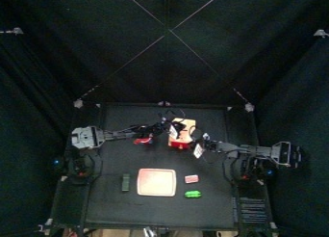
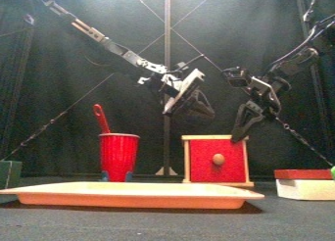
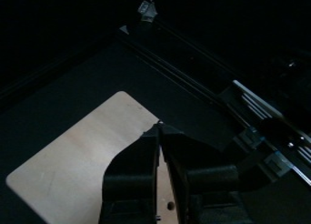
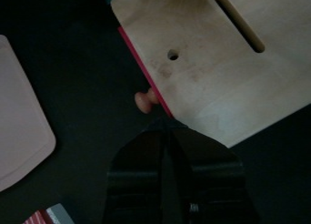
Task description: Close drawer
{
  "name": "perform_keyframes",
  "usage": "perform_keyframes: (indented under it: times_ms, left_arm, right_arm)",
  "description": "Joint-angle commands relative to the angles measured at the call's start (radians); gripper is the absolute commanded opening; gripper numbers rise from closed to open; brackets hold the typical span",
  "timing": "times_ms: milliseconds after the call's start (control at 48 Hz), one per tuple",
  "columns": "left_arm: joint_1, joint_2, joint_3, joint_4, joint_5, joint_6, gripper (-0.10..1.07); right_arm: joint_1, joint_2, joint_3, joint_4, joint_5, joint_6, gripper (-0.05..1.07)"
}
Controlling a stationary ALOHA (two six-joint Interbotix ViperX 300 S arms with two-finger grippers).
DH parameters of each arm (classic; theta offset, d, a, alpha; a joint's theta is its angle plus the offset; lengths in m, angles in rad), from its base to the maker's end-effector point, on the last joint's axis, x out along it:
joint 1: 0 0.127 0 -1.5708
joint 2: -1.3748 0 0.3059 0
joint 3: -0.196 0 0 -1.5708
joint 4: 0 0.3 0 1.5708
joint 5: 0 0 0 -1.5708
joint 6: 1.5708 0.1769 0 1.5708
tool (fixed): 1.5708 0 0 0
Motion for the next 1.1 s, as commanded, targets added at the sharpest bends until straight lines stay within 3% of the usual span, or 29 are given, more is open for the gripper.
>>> perform_keyframes:
  times_ms: [0,271,521,812,1083]
  left_arm:
    - [0.000,-0.060,0.021,0.005,-0.046,0.002,0.48]
    - [0.000,-0.095,0.087,0.006,-0.087,0.003,0.48]
    - [-0.003,-0.163,0.173,0.031,-0.101,0.005,0.48]
    - [-0.098,-0.250,0.376,0.084,-0.249,0.005,0.48]
    - [-0.186,-0.337,0.520,0.121,-0.407,0.000,0.48]
  right_arm:
    - [-0.025,-0.034,0.000,0.000,0.002,-0.002,0.46]
    - [-0.014,-0.087,0.021,0.002,0.005,-0.002,0.47]
    - [0.087,-0.135,0.021,0.034,0.005,-0.003,0.47]
    - [0.149,-0.199,0.044,0.044,0.006,0.000,0.47]
    - [0.149,-0.291,0.051,0.221,0.005,0.000,0.47]
